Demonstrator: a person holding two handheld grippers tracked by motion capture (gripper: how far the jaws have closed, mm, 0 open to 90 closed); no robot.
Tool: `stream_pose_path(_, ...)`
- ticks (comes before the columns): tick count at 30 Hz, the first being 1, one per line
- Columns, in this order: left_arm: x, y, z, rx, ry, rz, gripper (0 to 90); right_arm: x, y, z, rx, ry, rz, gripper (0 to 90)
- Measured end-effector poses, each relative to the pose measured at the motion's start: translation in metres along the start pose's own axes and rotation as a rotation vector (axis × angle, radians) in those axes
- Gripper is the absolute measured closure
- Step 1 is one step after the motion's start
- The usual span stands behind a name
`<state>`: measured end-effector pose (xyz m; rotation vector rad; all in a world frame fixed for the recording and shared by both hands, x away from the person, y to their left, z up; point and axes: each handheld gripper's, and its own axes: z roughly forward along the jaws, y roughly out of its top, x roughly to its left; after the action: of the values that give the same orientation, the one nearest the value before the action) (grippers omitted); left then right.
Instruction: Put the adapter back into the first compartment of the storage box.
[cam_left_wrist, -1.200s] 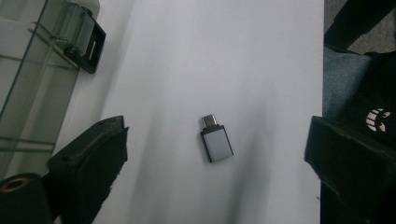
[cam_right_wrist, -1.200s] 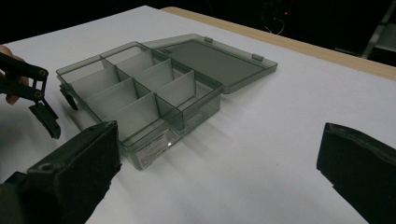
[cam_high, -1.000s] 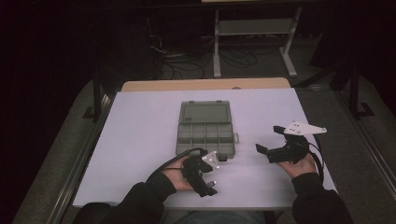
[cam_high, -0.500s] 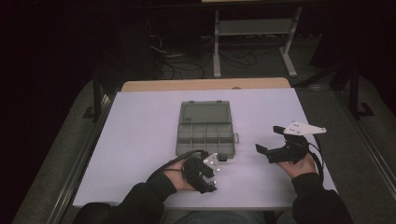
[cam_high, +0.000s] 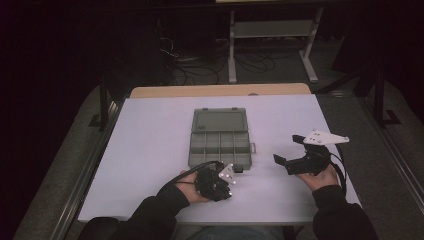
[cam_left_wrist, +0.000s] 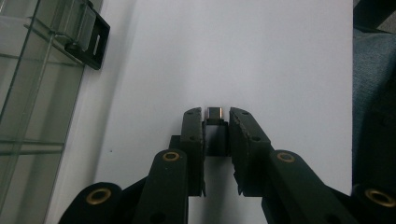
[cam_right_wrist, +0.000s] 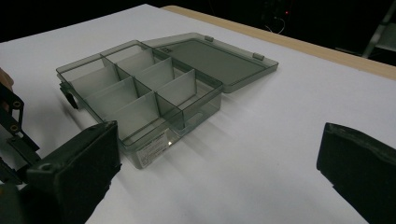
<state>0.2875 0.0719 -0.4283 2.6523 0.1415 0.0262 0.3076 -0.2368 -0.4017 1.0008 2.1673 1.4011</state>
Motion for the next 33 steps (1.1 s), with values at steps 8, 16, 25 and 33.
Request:
stream_pose_path(8, 0.003, 0.005, -0.001, 0.009, -0.013, 0.005, 76.3, 0.000, 0.000, -0.001, -0.005, -0.001, 0.003, 0.0)
stream_pose_path(16, 0.005, 0.010, -0.008, 0.004, -0.023, 0.018, 76.3, 0.000, 0.000, -0.002, -0.007, -0.002, 0.005, 0.0)
stream_pose_path(25, 0.011, 0.011, -0.019, 0.001, -0.026, 0.013, 76.3, 0.000, 0.000, -0.002, -0.010, -0.006, 0.004, 0.0)
stream_pose_path(33, 0.016, 0.012, -0.029, -0.007, -0.021, 0.007, 76.3, 0.000, 0.000, -0.002, -0.010, -0.006, 0.003, 0.0)
